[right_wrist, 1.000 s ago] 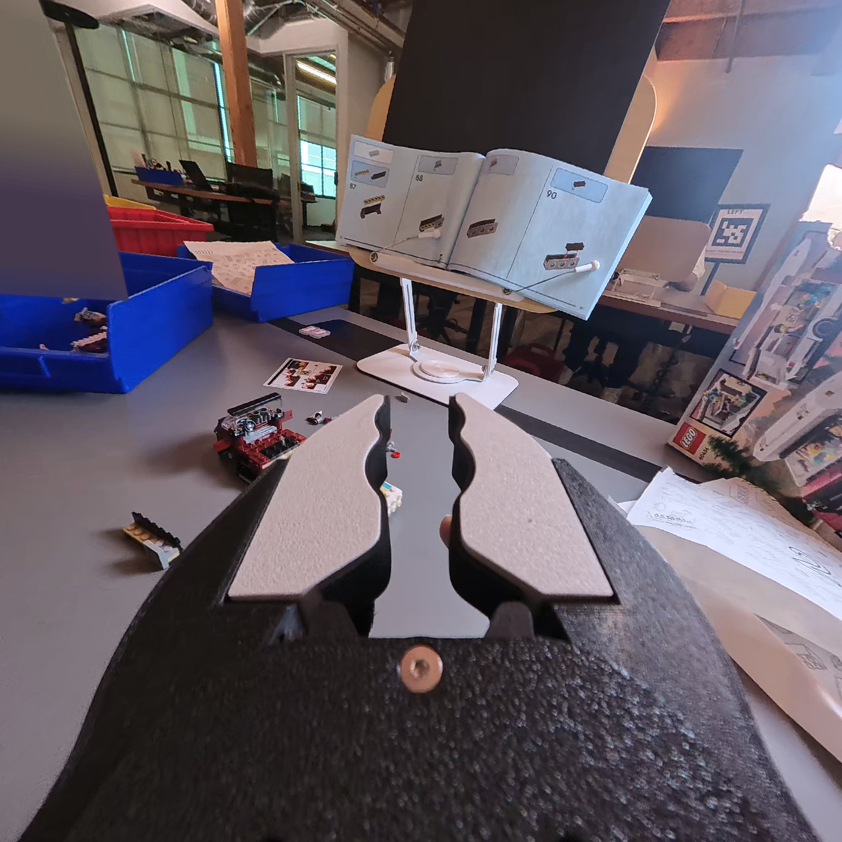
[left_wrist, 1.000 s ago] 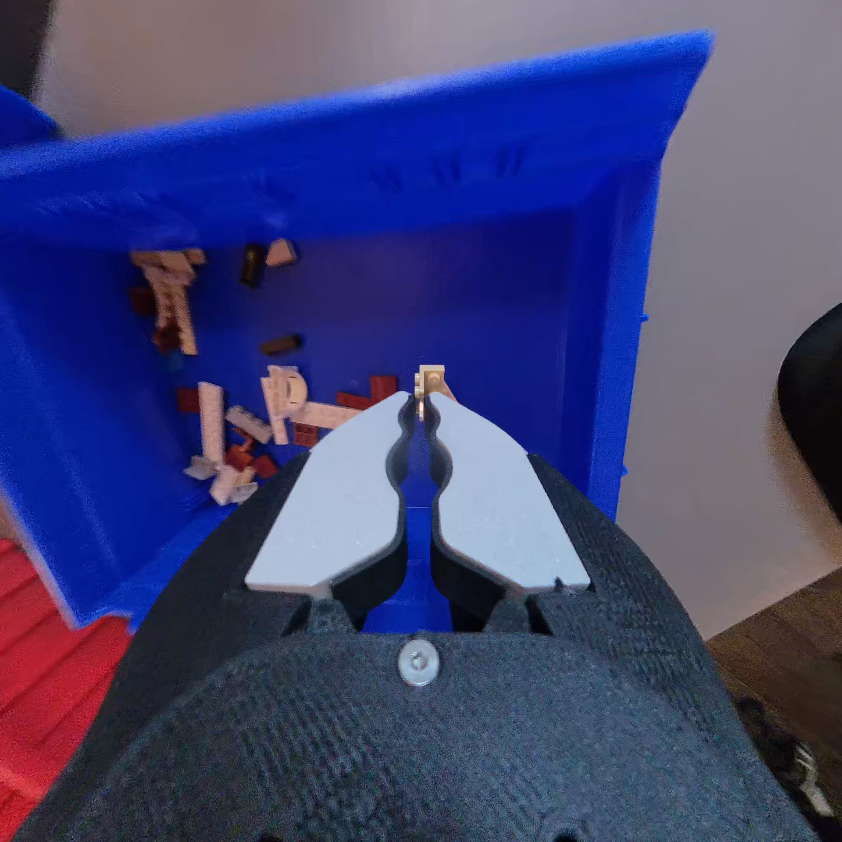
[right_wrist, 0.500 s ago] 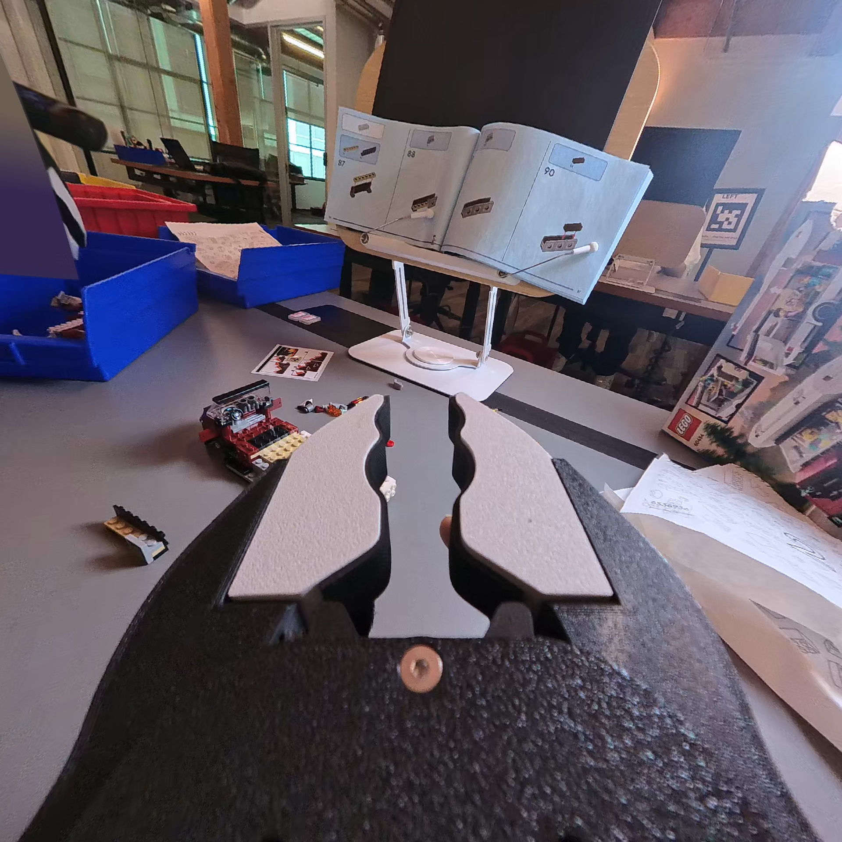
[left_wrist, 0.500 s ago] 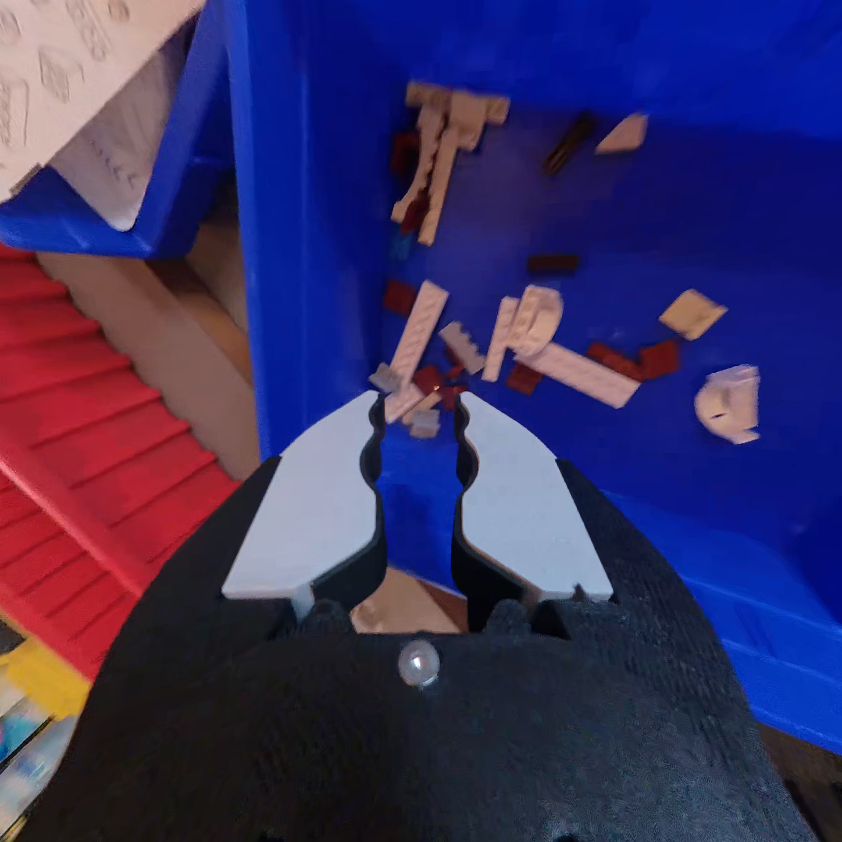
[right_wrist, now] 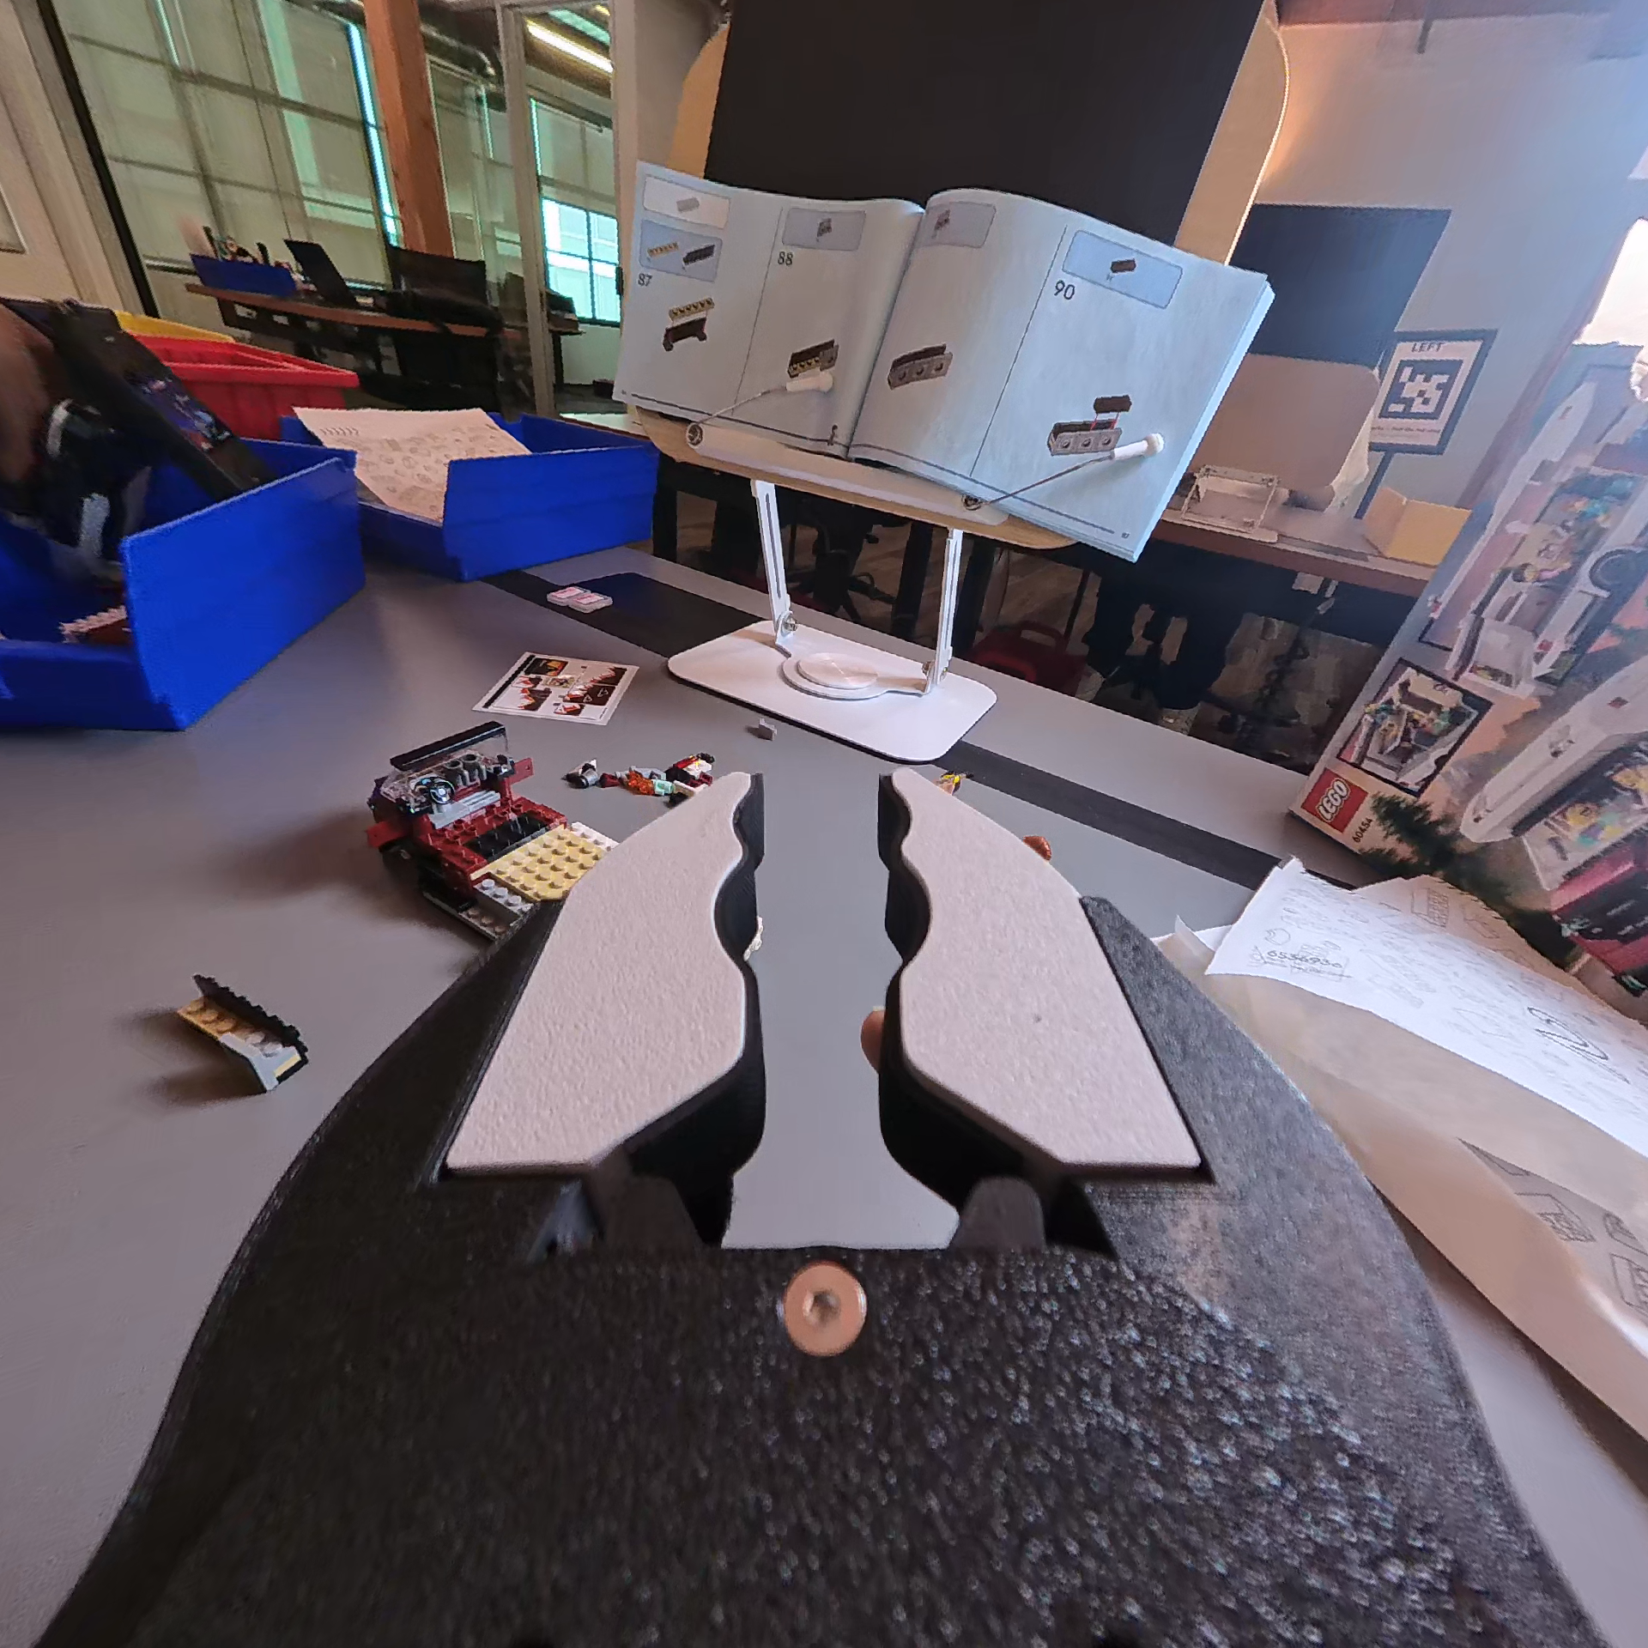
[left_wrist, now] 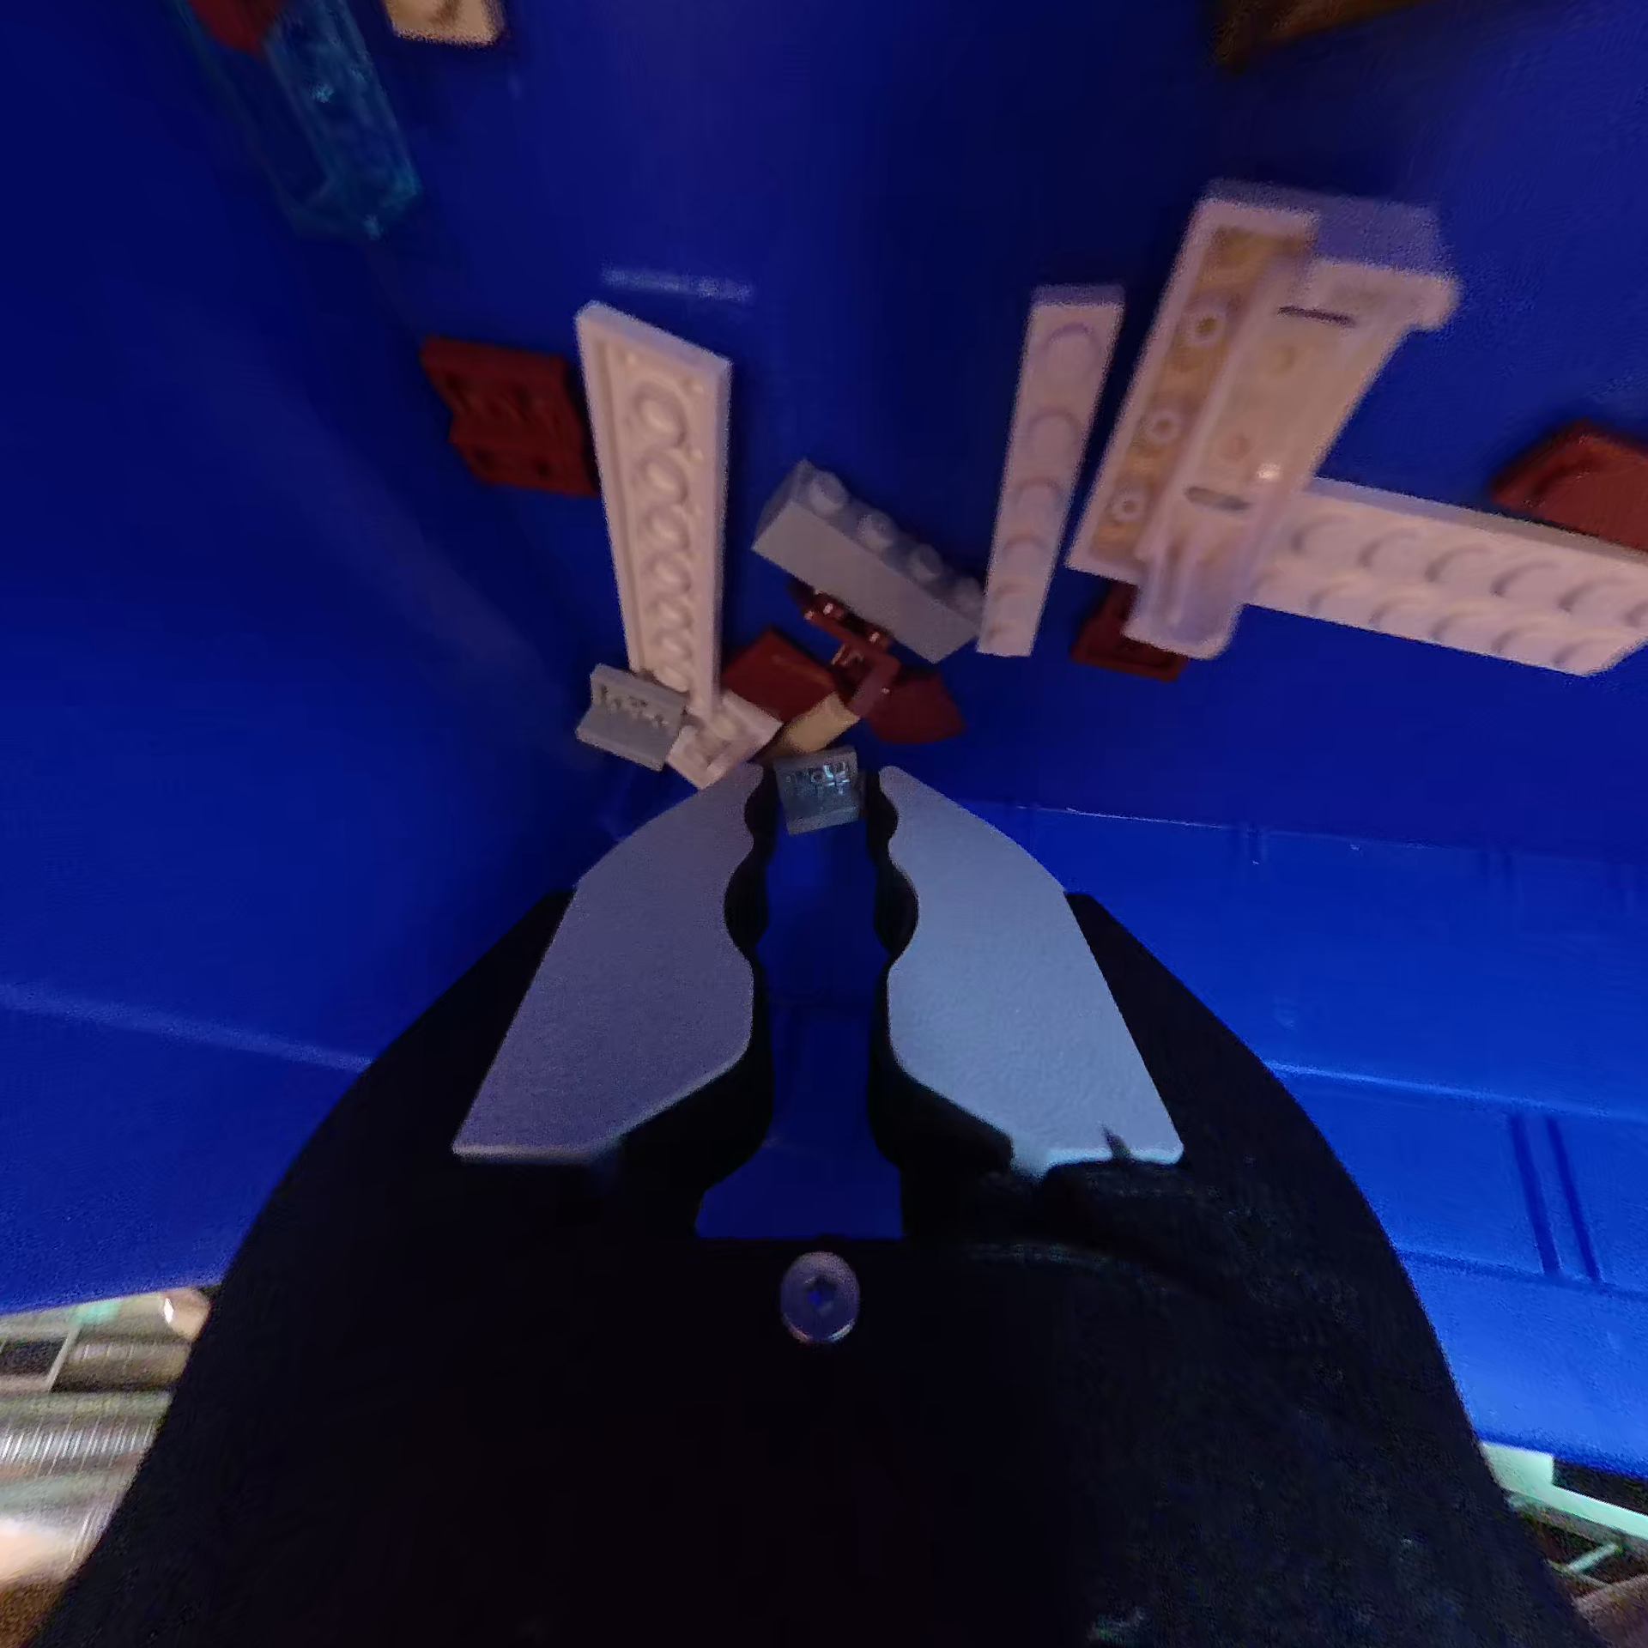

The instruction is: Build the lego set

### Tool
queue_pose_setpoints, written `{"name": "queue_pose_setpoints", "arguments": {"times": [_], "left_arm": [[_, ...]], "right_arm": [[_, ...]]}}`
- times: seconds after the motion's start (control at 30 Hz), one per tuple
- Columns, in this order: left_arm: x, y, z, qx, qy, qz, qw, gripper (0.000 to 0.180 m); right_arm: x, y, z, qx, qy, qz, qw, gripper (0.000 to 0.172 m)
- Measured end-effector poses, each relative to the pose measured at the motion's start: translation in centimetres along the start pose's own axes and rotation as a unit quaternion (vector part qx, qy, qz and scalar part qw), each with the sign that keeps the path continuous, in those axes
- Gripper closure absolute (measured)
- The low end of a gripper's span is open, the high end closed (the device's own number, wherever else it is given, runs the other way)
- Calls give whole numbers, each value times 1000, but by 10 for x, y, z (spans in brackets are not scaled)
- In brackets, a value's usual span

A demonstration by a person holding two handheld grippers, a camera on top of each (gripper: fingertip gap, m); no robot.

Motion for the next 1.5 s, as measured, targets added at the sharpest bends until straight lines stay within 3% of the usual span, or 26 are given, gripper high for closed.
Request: {"name": "queue_pose_setpoints", "arguments": {"times": [0.13,0.27,0.53,0.63,0.7,0.8,0.9,1.03,1.1,1.23,1.33,1.5], "left_arm": [[-2,-7,23,-61,-98,-8,993,161],[-5,-21,54,-112,-253,-43,960,161],[1,-69,99,-42,-438,-132,888,161],[3,-89,114,-41,-502,-154,850,161],[1,-101,127,-76,-565,-157,806,161],[-3,-126,157,-143,-674,-162,707,161],[3,-167,194,-211,-749,-168,606,162],[33,-236,228,-273,-786,-198,519,162],[54,-265,238,-300,-791,-212,489,162],[91,-301,251,-361,-782,-222,457,162],[105,-317,254,-374,-773,-235,455,162],[114,-329,251,-381,-761,-242,465,162]], "right_arm": [[-1,0,-1,2,1,0,1000,147],[-1,1,-1,5,1,-1,1000,147],[0,1,1,5,-3,0,1000,147],[0,2,1,6,-3,2,1000,147],[0,2,1,6,-4,2,1000,147],[3,7,2,33,-22,9,999,147],[9,28,0,108,-38,54,992,147],[19,78,-9,227,-47,155,960,148],[26,100,-15,269,-58,181,944,147],[39,131,-21,309,-86,265,909,147],[40,141,-20,312,-91,309,894,150],[35,146,-14,299,-98,321,893,165]]}}
Point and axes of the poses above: each gripper's, where its closed fingertips meet, z back along the fingers, x out of its top, y = z × x across the jaws, the point moved 9 cm from there along z, back along the fingers, and after that the axes turned 5 degrees about x, right-handed, at the moved point
